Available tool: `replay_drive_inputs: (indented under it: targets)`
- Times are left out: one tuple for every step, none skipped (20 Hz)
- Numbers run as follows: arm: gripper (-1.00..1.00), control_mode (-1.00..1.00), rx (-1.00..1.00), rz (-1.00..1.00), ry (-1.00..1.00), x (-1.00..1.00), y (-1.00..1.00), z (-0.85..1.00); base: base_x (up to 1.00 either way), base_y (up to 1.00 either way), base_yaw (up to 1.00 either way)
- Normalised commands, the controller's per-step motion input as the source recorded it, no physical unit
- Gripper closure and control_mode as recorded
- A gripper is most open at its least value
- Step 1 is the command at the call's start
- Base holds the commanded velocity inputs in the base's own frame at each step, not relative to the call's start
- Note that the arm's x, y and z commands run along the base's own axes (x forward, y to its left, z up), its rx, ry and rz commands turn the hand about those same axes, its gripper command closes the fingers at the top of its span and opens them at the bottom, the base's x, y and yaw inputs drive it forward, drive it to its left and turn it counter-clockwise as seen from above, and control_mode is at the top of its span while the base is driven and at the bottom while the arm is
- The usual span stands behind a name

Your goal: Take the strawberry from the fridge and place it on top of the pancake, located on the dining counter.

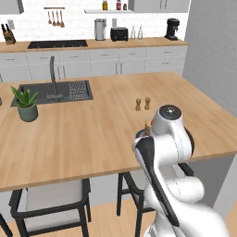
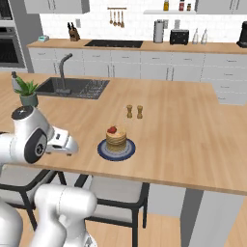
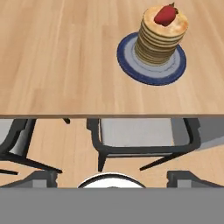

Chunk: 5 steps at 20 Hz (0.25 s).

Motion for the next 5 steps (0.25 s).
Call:
replay_drive_inputs:
  targets:
    - [-1.0, -1.0, -0.04, 0.0, 0.0, -0.29, 0.56, -0.31, 0.0, 0.0, 0.0]
    - [-1.0, -1.0, -0.06, 0.0, 0.07, -0.09, 0.48, -0.26, 0.0, 0.0, 0.0]
    - [-1.0, -1.0, -0.07, 0.0, 0.12, -0.01, 0.39, -0.16, 0.0, 0.0, 0.0]
    - [-1.0, -1.0, -0.08, 0.0, 0.15, 0.0, 0.33, -0.11, 0.0, 0.0, 0.0]
    - [-1.0, -1.0, -0.12, -0.01, 0.16, 0.0, 0.41, -0.12, 0.0, 0.0, 0.0]
